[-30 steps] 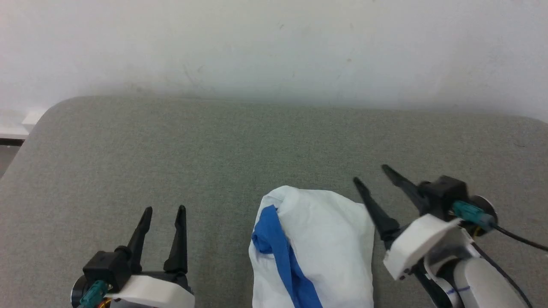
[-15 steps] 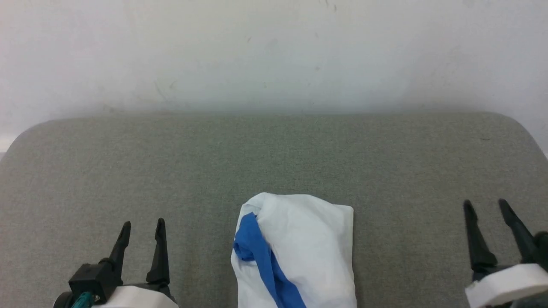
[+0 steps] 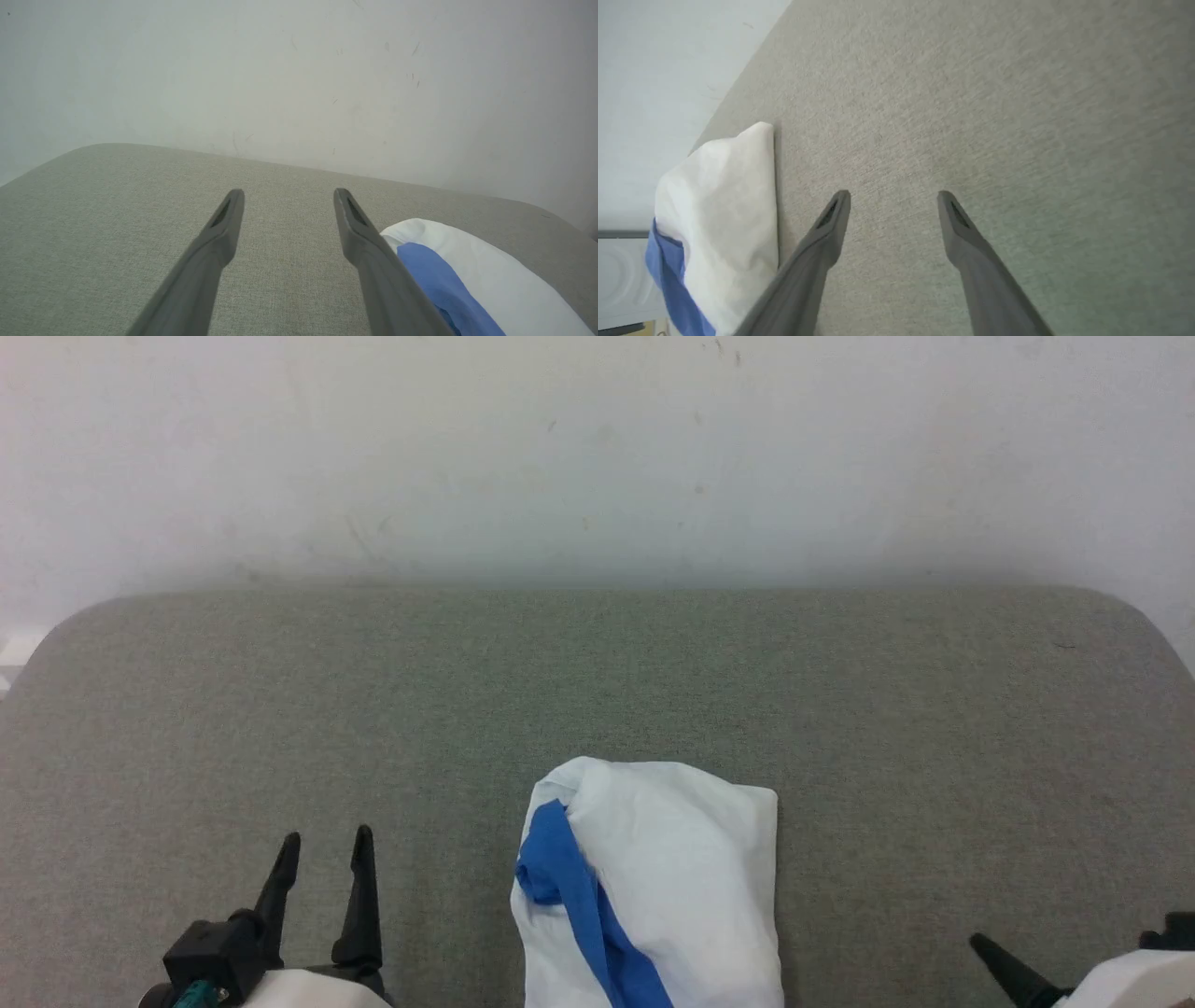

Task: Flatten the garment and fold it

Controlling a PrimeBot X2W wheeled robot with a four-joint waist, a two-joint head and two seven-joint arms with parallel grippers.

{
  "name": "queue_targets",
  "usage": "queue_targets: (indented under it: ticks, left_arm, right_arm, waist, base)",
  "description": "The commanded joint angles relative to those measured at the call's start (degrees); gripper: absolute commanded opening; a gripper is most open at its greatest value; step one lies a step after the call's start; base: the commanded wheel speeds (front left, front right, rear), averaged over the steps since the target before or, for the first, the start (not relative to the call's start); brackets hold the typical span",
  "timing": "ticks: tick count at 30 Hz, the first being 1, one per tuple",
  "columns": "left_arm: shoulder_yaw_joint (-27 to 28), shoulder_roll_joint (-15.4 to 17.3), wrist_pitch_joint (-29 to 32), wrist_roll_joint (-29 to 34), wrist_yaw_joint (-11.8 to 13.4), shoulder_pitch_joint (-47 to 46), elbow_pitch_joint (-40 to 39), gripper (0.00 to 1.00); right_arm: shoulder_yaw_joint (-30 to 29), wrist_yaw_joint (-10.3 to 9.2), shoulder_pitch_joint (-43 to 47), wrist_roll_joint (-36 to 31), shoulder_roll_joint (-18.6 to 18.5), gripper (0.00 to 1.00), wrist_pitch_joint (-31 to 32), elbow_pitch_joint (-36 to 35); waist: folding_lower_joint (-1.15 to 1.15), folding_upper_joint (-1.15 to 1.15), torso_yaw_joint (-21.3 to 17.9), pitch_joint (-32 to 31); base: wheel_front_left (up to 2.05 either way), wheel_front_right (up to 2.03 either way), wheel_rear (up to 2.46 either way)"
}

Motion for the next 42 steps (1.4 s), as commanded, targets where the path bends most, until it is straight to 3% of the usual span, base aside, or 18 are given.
queue_targets:
  ticks: [1,5,8,16,21,22,23,24,32,36,42]
  left_arm:
    - [0.14,-0.53,-0.28,0.56,-0.69,0.07,0.27,1.0]
    - [0.08,-1.36,-0.28,0.98,-1.61,-0.59,0.78,1.0]
    - [0.22,-1.95,-0.28,1.23,-2.25,-1.22,1.27,1.0]
    - [0.84,-3.03,-0.28,2.2,-3.88,-2.89,2.6,1.0]
    - [1.33,-3.61,-0.28,2.82,-4.64,-3.63,3.15,1.0]
    - [1.47,-3.72,-0.28,2.94,-4.77,-3.72,3.25,1.0]
    - [1.6,-3.83,-0.28,3.05,-4.9,-3.79,3.36,1.0]
    - [1.76,-3.96,-0.28,3.16,-5.0,-3.84,3.45,1.0]
    - [2.97,-4.99,-0.28,4.06,-5.63,-3.32,3.82,1.0]
    - [3.3,-5.29,-0.28,4.45,-5.95,-2.98,3.8,1.0]
    - [4.05,-6.07,-0.28,5.13,-6.46,-2.48,2.88,1.0]
  right_arm:
    - [0.41,-0.02,-2.24,4.82,0.4,1.0,2.98,2.17]
    - [4.25,-0.02,-5.97,16.87,0.53,1.0,10.08,10.35]
    - [9.66,-0.02,-9.22,23.92,0.55,1.0,10.84,15.45]
    - [23.81,-0.02,-17.47,37.53,0.56,1.0,5.31,24.08]
    - [30.42,-0.02,-20.97,40.93,0.56,1.0,2.65,28.45]
    - [31.38,-0.02,-21.55,41.2,0.56,0.63,2.36,29.26]
    - [32.3,-0.02,-22.09,41.55,0.56,0.36,2.25,29.87]
    - [33.04,-0.02,-22.54,41.8,0.56,0.0,1.97,30.32]
    - [36.41,-0.02,-24.86,37.02,-1.55,0.0,-3.69,31.3]
    - [38.66,-0.02,-25.43,31.62,-4.83,0.0,-7.46,30.58]
    - [44.73,-0.02,-26.95,17.43,-12.69,0.0,-10.63,29.29]
  waist:
    - [0.01,0.0,0.61,0.21]
    - [0.01,0.0,1.5,0.79]
    - [0.01,0.0,2.03,1.27]
    - [0.01,0.0,3.22,2.58]
    - [0.01,0.0,3.92,3.16]
    - [0.01,0.0,4.02,3.23]
    - [0.01,0.0,4.09,3.26]
    - [0.01,0.0,4.13,3.27]
    - [0.01,0.0,3.49,2.29]
    - [0.01,0.0,2.64,1.76]
    - [0.01,0.0,-0.87,1.75]
  base:
    - [0.0,0.0,0.0]
    - [0.0,0.0,0.0]
    - [0.0,0.0,0.0]
    - [0.0,0.0,0.0]
    - [0.0,0.0,0.0]
    - [0.0,0.0,0.0]
    - [0.0,0.0,0.0]
    - [0.0,0.0,0.0]
    - [0.0,0.0,0.0]
    - [0.0,0.0,0.0]
    - [0.0,0.0,0.0]
